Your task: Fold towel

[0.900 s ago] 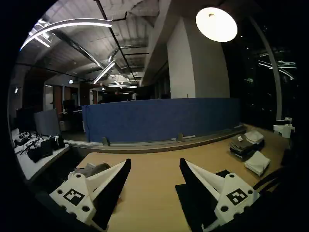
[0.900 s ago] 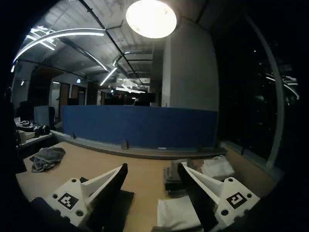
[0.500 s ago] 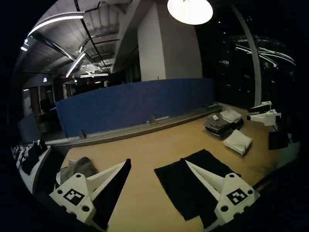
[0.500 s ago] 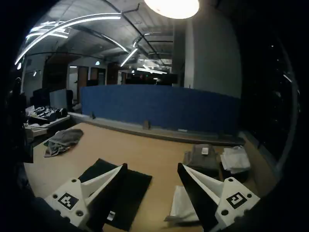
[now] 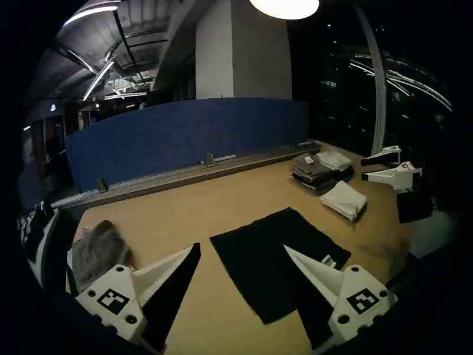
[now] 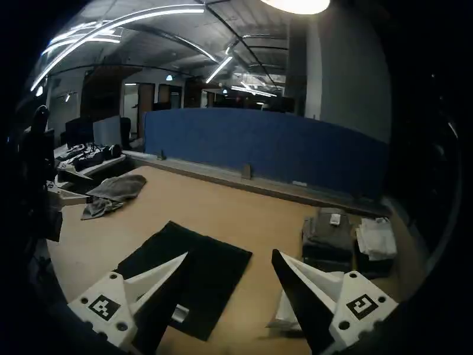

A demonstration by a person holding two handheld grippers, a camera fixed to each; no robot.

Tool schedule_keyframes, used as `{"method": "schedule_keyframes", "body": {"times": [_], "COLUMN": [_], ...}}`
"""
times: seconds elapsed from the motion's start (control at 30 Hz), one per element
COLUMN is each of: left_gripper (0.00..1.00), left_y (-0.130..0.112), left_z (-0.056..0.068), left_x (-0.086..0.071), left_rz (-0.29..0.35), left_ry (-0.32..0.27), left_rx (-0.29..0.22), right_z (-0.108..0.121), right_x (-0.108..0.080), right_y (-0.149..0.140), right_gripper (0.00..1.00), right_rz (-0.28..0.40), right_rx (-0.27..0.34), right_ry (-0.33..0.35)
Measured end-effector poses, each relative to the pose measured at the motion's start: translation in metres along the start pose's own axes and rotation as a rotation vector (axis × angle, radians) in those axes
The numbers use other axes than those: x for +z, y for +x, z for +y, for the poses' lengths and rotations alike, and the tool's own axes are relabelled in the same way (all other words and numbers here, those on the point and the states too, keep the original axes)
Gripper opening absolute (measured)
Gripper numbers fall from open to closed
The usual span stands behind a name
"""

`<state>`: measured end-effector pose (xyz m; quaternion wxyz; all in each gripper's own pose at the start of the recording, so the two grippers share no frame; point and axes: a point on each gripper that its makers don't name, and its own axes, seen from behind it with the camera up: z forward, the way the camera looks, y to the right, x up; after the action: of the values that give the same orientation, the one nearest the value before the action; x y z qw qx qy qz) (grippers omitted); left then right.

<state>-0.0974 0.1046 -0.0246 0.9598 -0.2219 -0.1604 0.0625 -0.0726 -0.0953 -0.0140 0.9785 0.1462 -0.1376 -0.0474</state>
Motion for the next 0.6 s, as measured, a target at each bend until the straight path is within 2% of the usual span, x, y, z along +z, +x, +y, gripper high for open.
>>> {"method": "schedule_keyframes", "body": {"times": [0.3,0.6], "left_gripper": [0.93,0.93], "left_y": [-0.028,-0.075], "left_z": [0.006,0.016], "left_x": [0.01,0.02], "left_rz": [-0.057,-0.142], "left_ry": [-0.021,-0.056], "left_rx": [0.022,0.041], "right_z": [-0.009,-0.017], "right_x": [0.007,0.016], "right_y": [-0.025,-0.061], "right_gripper": [1.0,1.0], "right_rz": [-0.052,-0.1], "right_rx": [-0.009,0.003], "right_ry": [0.017,0.031]}}
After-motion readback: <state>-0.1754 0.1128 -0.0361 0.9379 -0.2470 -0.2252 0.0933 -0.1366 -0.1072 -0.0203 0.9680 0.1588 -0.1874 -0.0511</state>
